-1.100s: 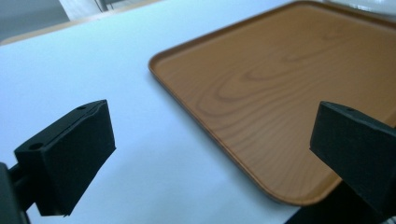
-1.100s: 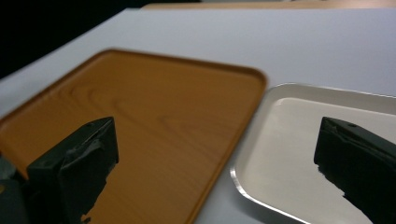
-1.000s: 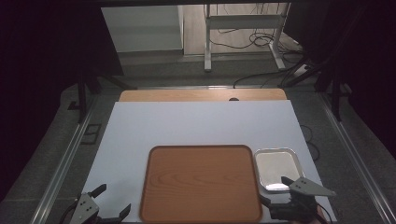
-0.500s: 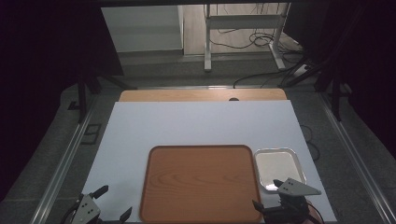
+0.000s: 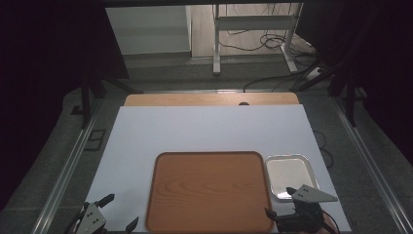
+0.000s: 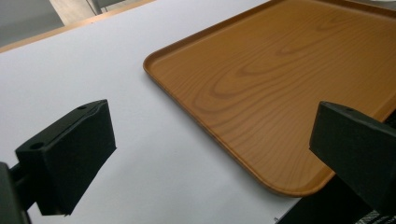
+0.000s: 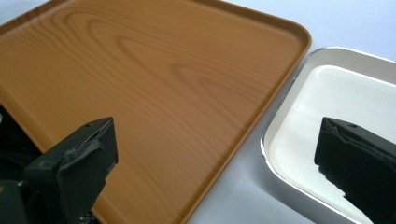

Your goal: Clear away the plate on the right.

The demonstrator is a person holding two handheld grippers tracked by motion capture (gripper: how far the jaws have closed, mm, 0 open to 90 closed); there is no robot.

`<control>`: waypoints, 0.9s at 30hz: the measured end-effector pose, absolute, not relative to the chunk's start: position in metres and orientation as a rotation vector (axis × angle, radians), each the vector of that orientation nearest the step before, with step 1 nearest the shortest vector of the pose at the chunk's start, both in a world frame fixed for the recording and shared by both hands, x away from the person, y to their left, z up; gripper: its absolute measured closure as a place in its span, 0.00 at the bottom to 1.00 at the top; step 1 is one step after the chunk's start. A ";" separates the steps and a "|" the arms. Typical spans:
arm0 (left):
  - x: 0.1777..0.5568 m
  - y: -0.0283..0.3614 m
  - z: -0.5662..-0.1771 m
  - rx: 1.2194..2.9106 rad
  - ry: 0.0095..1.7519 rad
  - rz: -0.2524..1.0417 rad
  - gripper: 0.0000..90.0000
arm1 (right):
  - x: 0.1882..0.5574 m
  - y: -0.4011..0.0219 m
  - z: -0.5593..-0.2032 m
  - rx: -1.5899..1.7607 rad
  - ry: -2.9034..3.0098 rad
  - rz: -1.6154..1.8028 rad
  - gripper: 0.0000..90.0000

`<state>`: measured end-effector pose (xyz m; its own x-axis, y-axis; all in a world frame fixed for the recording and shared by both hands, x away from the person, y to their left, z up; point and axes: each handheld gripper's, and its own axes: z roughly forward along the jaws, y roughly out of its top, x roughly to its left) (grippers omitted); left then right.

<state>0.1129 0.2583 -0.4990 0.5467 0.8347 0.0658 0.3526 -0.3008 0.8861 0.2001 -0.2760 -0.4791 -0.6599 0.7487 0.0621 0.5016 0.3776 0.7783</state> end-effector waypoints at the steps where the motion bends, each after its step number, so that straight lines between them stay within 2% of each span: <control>1: 0.113 0.258 -0.499 1.884 0.966 0.675 0.00 | 0.201 -0.277 -0.479 1.101 2.339 1.162 0.00; 20: 0.117 0.261 -0.499 1.874 0.981 0.625 0.00 | 0.226 -0.295 -0.477 1.201 2.226 1.191 0.00; 27: 0.119 0.257 -0.500 1.919 0.965 0.618 0.00 | 0.236 -0.298 -0.483 1.257 2.248 1.168 0.00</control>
